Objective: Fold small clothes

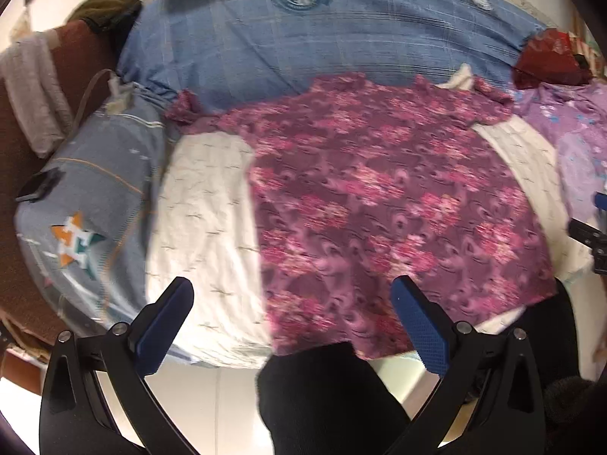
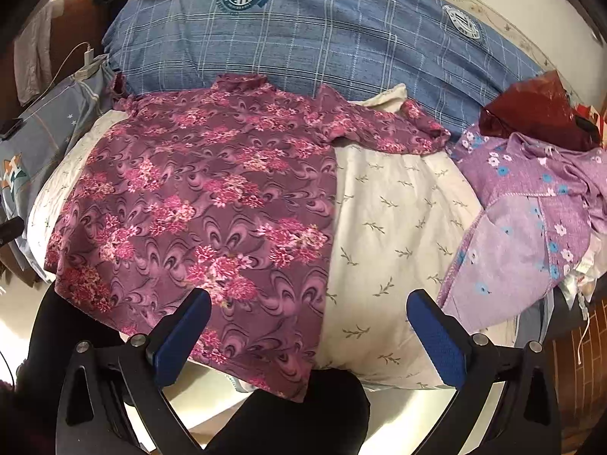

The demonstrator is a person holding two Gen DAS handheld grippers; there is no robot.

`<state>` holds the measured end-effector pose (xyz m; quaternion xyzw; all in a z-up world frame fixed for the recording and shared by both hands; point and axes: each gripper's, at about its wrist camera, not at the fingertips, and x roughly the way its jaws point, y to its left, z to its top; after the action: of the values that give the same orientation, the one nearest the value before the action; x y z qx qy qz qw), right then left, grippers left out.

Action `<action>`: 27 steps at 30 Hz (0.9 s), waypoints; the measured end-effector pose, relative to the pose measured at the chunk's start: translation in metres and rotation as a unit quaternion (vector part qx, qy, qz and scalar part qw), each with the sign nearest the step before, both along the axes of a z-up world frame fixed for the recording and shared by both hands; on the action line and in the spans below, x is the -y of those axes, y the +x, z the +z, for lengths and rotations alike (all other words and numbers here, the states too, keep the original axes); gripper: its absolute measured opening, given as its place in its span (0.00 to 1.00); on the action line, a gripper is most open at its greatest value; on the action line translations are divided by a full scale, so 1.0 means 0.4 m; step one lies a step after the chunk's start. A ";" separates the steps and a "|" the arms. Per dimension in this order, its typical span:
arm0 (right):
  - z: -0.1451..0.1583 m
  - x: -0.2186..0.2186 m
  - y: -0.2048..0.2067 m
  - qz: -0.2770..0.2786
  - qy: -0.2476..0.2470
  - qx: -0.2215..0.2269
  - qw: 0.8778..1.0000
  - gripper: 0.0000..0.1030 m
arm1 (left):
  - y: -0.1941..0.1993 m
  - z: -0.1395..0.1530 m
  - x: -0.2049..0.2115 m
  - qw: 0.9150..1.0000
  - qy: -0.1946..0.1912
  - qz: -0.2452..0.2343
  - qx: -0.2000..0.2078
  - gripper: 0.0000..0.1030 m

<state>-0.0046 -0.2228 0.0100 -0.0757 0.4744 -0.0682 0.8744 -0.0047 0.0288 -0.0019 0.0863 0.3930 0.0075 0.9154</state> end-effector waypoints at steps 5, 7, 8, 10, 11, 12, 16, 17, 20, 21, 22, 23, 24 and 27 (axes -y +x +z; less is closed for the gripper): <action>-0.001 0.044 -0.008 -0.025 -0.001 0.000 1.000 1.00 | -0.004 0.016 -0.024 0.999 0.010 0.026 0.019 1.00; -0.003 0.056 -0.006 -0.032 -0.003 0.000 0.999 1.00 | -0.002 0.020 -0.027 0.999 0.006 0.026 0.019 1.00; -0.004 0.059 -0.004 -0.034 -0.002 0.000 0.999 1.00 | 0.000 0.021 -0.026 0.999 0.006 0.026 0.019 1.00; -0.008 0.062 0.001 -0.035 0.002 -0.002 0.999 1.00 | 0.005 0.020 -0.021 1.000 0.005 0.025 0.016 1.00; -0.011 0.061 0.003 -0.034 0.004 -0.003 0.999 1.00 | 0.009 0.018 -0.019 1.000 0.002 0.024 0.013 1.00; -0.014 0.059 0.004 -0.033 0.004 -0.003 0.999 1.00 | 0.012 0.014 -0.018 1.000 -0.001 0.023 0.011 1.00; -0.033 0.052 0.012 -0.030 0.013 -0.012 0.999 1.00 | 0.029 -0.002 -0.015 1.000 0.004 0.025 -0.005 1.00; -0.037 0.050 0.015 -0.030 0.018 -0.013 0.999 1.00 | 0.032 -0.005 -0.016 1.000 0.006 0.027 -0.008 1.00; -0.048 0.041 0.030 -0.028 0.023 -0.018 0.999 1.00 | 0.038 -0.005 -0.025 0.999 0.004 0.033 -0.012 1.00; -0.050 0.038 0.033 -0.027 0.022 -0.020 0.999 1.00 | 0.038 -0.003 -0.029 0.999 0.001 0.035 -0.012 1.00; -0.052 0.033 0.037 -0.025 0.022 -0.021 0.999 1.00 | 0.037 -0.001 -0.032 0.999 -0.001 0.036 -0.011 1.00; -0.052 0.027 0.040 -0.022 0.023 -0.021 0.999 1.00 | 0.038 0.000 -0.037 0.999 -0.003 0.038 -0.011 1.00; -0.053 0.023 0.040 -0.020 0.023 -0.019 0.999 1.00 | 0.040 0.001 -0.042 0.999 -0.004 0.039 -0.012 1.00; -0.055 0.014 0.043 -0.016 0.021 -0.018 0.999 1.00 | 0.044 0.006 -0.059 0.999 -0.018 0.044 -0.013 1.00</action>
<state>0.0128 -0.2284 -0.0120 -0.0505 0.4927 -0.0712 0.8658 0.0127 0.0526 0.0006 0.0522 0.4081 0.0391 0.9106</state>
